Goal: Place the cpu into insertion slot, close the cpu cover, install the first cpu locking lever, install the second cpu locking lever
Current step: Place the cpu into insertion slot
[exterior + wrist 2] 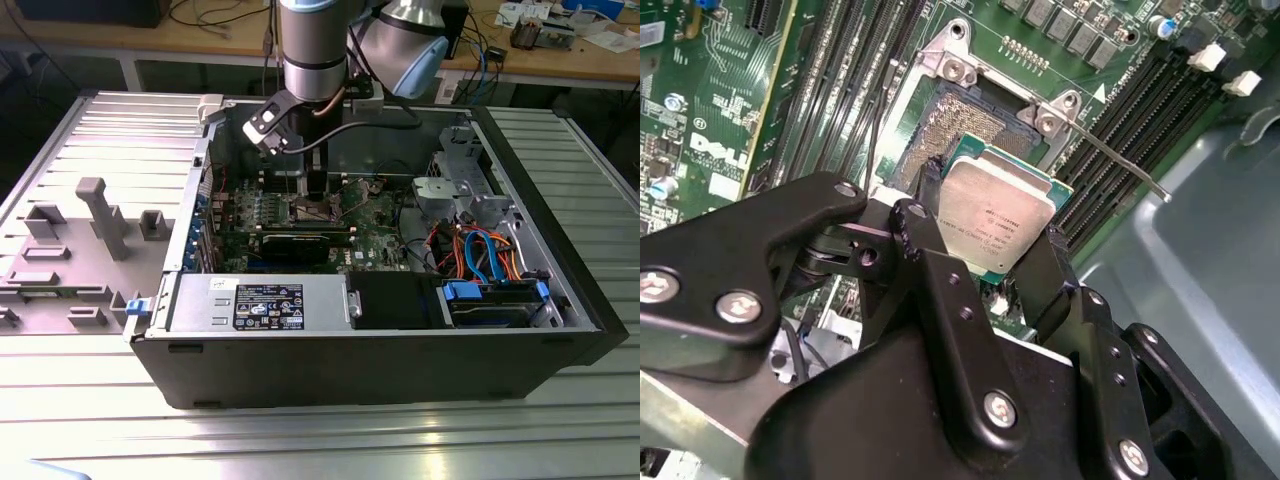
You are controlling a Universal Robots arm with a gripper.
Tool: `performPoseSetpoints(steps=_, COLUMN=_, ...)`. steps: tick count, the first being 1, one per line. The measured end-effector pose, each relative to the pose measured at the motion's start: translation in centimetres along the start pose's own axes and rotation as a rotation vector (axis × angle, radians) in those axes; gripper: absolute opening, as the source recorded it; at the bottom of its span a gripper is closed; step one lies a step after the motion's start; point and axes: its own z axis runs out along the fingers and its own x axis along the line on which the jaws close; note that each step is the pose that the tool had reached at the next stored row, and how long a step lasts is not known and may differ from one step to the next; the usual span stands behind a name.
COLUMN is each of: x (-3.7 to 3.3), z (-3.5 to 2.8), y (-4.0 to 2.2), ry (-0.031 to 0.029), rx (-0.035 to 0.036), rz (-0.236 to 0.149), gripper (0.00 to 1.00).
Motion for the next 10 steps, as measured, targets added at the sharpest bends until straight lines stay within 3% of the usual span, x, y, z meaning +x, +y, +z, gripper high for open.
performPoseSetpoints(steps=5, x=-0.13, z=0.79, y=0.02, ry=-0.0008, rx=-0.0002, rz=0.0, gripper=0.54)
performPoseSetpoints(steps=10, x=-0.25, z=1.22, y=0.04, ry=-0.0062, rx=0.0, rz=-0.006, gripper=0.54)
